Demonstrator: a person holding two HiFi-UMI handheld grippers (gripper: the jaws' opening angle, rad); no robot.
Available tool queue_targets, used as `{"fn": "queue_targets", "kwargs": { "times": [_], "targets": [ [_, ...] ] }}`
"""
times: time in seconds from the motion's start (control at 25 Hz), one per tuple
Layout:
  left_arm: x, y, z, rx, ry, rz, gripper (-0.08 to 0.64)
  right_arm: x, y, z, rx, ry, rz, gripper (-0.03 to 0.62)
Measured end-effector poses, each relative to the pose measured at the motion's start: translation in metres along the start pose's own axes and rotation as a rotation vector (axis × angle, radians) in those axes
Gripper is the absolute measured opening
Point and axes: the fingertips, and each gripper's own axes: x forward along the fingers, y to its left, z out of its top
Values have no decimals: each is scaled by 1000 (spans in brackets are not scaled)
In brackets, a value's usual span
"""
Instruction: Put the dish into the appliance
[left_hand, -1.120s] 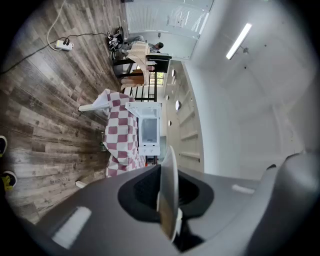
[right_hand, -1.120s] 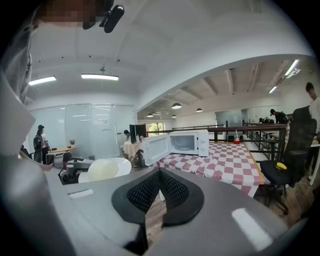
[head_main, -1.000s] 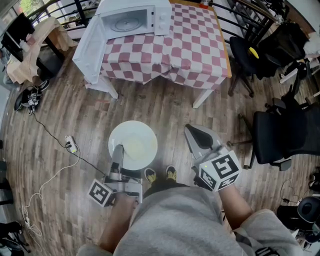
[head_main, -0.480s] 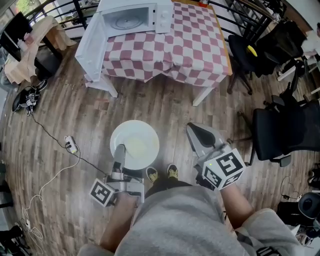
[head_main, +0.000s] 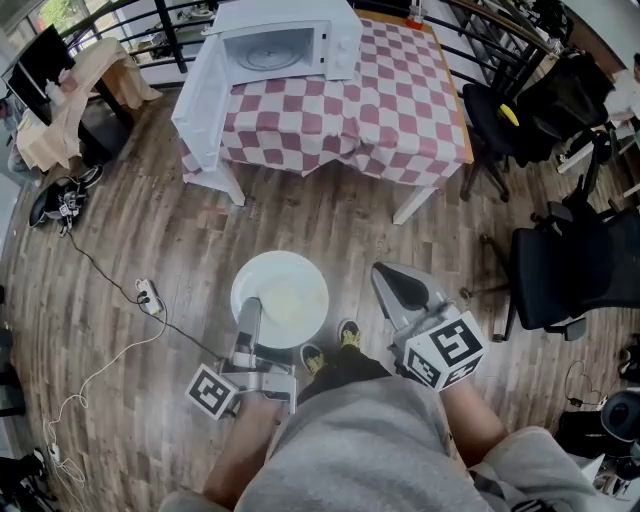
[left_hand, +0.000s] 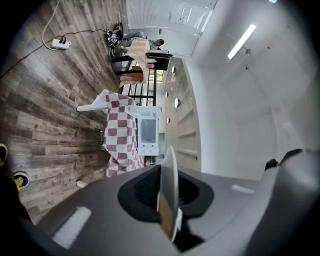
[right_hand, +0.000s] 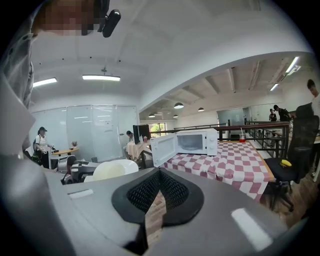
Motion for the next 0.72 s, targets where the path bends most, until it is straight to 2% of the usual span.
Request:
{"fn": "queue_targets", "kwargs": {
  "times": [0.72],
  "targets": [
    [1,-5,12,-7,-8,-29,32,11,16,2,-22,-18,12,-5]
  ]
}}
